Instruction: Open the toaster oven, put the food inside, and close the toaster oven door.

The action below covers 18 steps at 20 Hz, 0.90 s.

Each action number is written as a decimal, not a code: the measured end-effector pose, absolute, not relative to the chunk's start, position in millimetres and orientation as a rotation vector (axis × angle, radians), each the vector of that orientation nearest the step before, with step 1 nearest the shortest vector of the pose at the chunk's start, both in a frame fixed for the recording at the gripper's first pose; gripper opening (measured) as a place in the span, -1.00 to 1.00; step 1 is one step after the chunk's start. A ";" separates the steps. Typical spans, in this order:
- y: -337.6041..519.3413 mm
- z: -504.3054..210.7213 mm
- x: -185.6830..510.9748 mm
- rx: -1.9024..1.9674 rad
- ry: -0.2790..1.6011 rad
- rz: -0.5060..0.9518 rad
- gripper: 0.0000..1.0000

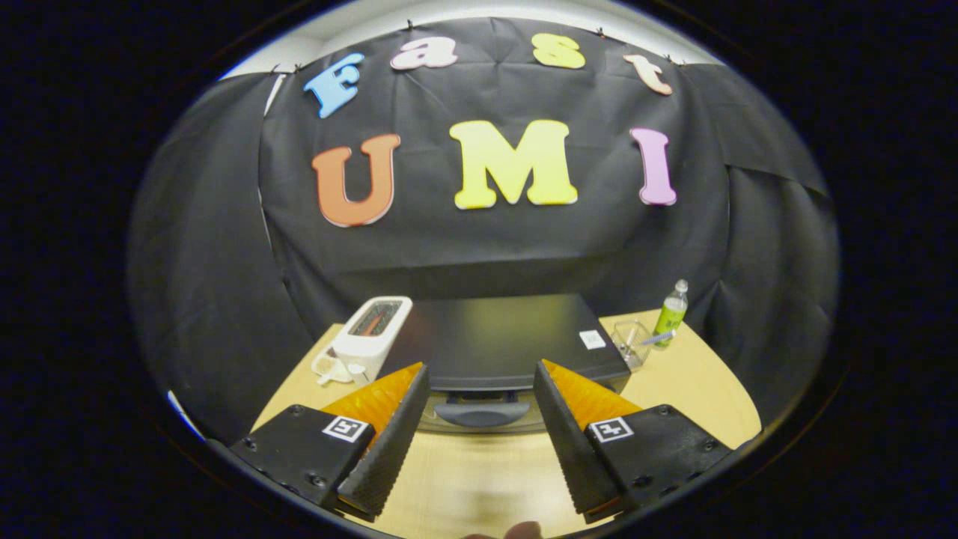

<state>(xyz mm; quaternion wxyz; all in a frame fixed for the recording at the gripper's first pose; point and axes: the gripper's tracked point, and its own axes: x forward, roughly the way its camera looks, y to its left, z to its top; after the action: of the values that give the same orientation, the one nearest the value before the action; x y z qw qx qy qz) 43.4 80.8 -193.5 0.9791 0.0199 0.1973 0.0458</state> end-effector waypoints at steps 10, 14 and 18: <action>67.0 -76.0 -27.7 0.079 0.168 0.077 0.89; 57.2 -79.6 -58.9 0.129 0.176 0.069 0.91; 44.1 -91.6 -67.2 0.140 0.197 0.057 0.94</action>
<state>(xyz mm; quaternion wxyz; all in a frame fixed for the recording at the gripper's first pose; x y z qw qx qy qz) -67.2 44.1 -91.6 0.9923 0.0697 0.0981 0.0282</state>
